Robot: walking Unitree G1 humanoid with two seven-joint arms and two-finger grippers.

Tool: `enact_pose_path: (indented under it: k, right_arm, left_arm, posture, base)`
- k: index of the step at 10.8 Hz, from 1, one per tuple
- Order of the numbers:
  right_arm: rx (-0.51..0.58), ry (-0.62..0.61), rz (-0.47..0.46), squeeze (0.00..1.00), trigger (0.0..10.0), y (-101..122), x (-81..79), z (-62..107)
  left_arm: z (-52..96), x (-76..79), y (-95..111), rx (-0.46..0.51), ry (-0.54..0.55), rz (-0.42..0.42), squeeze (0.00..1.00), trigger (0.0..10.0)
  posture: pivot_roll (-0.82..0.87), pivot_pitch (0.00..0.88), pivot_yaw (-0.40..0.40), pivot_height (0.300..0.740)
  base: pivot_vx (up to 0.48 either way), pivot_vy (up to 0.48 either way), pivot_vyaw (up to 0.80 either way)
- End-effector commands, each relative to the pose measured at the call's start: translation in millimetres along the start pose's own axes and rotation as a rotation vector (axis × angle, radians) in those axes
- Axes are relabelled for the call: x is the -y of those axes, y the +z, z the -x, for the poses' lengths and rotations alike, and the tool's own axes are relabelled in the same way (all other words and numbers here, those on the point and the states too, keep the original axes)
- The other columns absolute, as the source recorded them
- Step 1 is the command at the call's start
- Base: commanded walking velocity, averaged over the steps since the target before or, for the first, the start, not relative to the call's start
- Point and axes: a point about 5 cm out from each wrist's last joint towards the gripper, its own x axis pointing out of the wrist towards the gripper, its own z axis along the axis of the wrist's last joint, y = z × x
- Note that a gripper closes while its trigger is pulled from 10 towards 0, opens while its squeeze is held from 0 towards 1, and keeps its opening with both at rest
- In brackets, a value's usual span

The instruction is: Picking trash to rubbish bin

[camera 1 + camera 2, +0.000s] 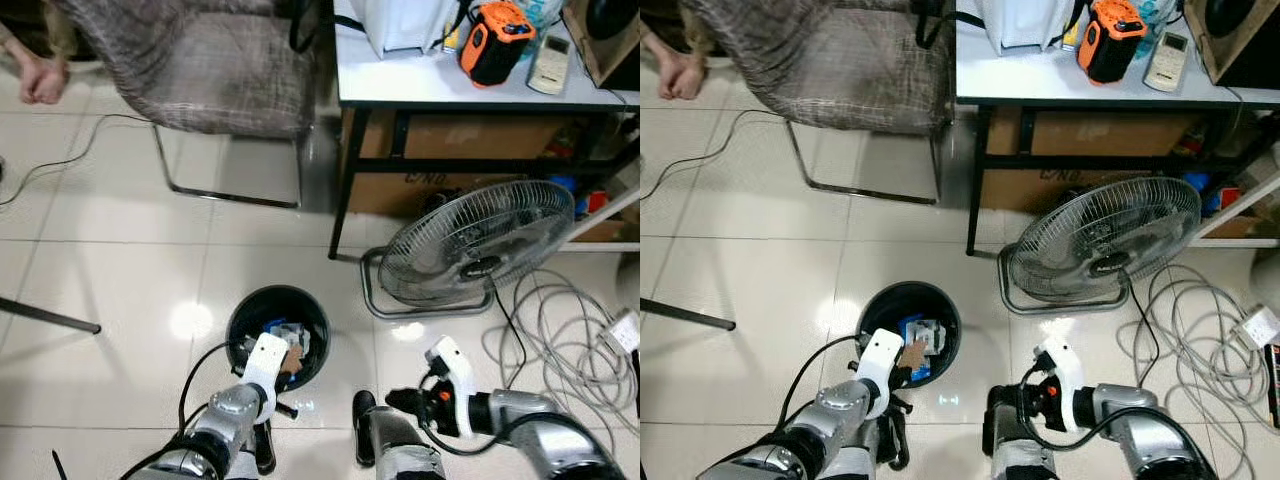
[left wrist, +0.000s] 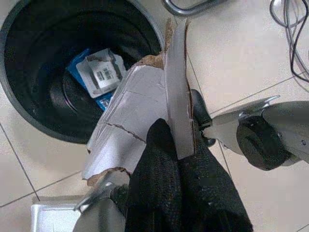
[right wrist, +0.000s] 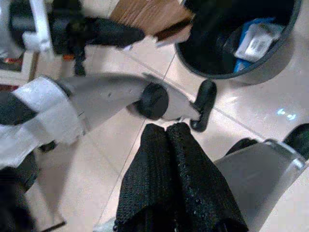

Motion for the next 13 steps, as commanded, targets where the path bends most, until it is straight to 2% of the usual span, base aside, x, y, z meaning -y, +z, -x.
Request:
enact_pose_path:
  k: [1,2,3,5,7,11,13]
  right_arm:
    - [-0.032,0.035,-0.024,0.00,10.0,-8.6,-3.2,3.6]
    - [-0.045,0.039,-0.019,0.00,10.0,-9.1,-3.0,5.4]
    - [-0.095,-0.014,0.018,0.00,10.0,-12.1,2.7,8.6]
    - [-0.112,-0.065,0.035,0.00,10.0,-11.8,6.8,8.4]
    - [-0.114,-0.046,0.050,0.00,10.0,-9.6,2.0,7.9]
    - [-0.130,-0.052,0.060,0.00,10.0,-15.9,2.9,9.3]
    - [-0.129,-0.050,0.061,0.00,10.0,-16.0,2.0,8.3]
  left_arm:
    - [1.3,4.5,-15.0,-0.047,-0.004,0.013,0.00,10.0]
    - [1.2,4.9,-14.8,-0.045,-0.003,0.011,0.00,10.0]
    - [1.2,3.7,-13.4,-0.031,0.019,0.007,0.00,10.0]
    - [1.8,-1.4,-10.8,-0.010,0.057,0.022,0.00,10.0]
    - [2.9,-6.5,-11.3,-0.009,0.089,0.036,0.00,10.0]
    - [0.8,1.1,-10.6,-0.010,0.069,0.058,0.00,10.0]
    - [-2.1,8.3,-3.8,0.014,0.056,0.084,0.00,10.0]
  posture:
    - [-0.24,0.353,-0.018,0.740]
    - [-0.24,0.353,-0.019,0.740]
    - [-0.24,0.353,-0.022,0.740]
    - [-0.24,0.351,-0.024,0.740]
    - [-0.24,0.351,-0.025,0.740]
    - [-0.24,0.352,-0.025,0.740]
    - [-0.25,0.352,-0.023,0.740]
  base:
    - [0.000,0.000,0.00]
    - [0.000,0.000,0.00]
    - [0.000,0.000,0.00]
    - [0.000,0.000,0.00]
    - [0.000,0.000,0.00]
    - [0.000,0.000,0.00]
    - [0.000,0.000,0.00]
